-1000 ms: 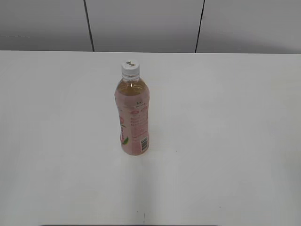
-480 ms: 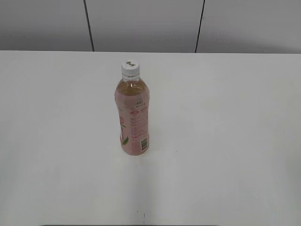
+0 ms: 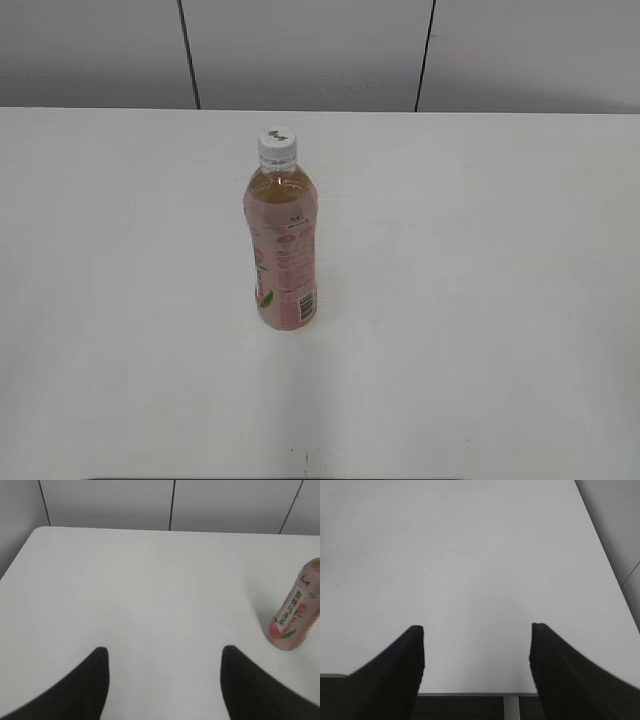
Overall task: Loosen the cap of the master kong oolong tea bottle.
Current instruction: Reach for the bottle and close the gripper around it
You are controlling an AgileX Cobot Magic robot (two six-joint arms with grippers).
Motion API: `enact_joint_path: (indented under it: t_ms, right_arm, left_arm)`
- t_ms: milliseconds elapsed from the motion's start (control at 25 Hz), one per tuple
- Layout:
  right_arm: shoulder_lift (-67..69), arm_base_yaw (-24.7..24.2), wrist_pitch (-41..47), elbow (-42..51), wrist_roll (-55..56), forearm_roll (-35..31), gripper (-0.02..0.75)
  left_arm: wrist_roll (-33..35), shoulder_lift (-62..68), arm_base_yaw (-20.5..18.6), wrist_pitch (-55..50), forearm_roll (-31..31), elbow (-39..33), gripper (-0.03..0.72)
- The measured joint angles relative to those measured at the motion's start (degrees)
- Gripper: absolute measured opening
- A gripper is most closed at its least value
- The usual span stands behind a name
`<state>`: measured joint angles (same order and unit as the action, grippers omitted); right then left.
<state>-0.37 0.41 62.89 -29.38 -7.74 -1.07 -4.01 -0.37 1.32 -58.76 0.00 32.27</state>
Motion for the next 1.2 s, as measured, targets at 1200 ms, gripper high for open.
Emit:
enact_joint_path:
  t_ms: [1200]
  right_arm:
    - [0.0, 0.0, 0.0, 0.0, 0.17, -0.05, 0.503]
  left_arm:
    - [10.04, 26.86, 0.0, 52.65, -8.63, -16.27, 0.402]
